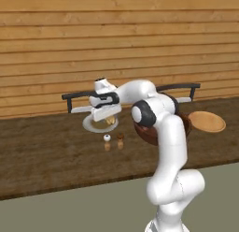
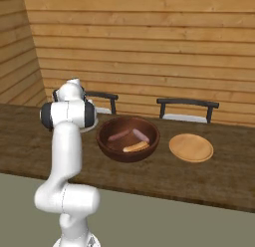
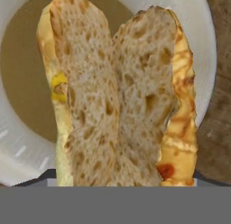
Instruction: Place one bun and one sausage from the bowl on each plate.
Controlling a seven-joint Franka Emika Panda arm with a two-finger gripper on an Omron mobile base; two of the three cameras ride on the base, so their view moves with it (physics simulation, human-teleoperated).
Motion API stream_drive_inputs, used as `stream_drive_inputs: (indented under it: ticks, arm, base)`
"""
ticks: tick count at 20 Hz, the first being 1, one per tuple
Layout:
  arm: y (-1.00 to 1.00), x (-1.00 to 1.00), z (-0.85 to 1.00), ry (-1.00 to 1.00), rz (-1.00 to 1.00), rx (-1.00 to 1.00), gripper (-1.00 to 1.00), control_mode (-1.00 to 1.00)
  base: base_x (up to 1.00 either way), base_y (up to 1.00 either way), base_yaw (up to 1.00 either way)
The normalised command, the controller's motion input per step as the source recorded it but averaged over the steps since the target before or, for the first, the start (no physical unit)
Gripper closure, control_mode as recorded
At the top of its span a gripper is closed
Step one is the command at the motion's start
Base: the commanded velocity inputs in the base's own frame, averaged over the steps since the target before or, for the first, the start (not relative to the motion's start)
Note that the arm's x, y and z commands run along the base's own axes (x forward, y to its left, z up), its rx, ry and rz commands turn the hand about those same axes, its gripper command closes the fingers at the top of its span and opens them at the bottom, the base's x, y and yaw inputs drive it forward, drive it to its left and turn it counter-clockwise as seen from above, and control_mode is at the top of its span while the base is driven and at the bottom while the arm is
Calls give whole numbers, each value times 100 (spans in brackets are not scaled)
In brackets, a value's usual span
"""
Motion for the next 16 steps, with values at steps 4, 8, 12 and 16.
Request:
stream_drive_inputs:
  ticks: [4, 8, 12, 16]
  arm:
    - [0, 10, -14, -4, 1, 6, 100, -100]
    - [2, 49, -13, 0, 0, 0, 100, -100]
    - [0, 0, -43, 0, 0, 0, 100, -100]
    - [0, 1, -3, 0, 0, 0, -100, -100]
  base:
    - [0, 0, 0]
    - [0, 0, 0]
    - [0, 0, 0]
    - [0, 0, 0]
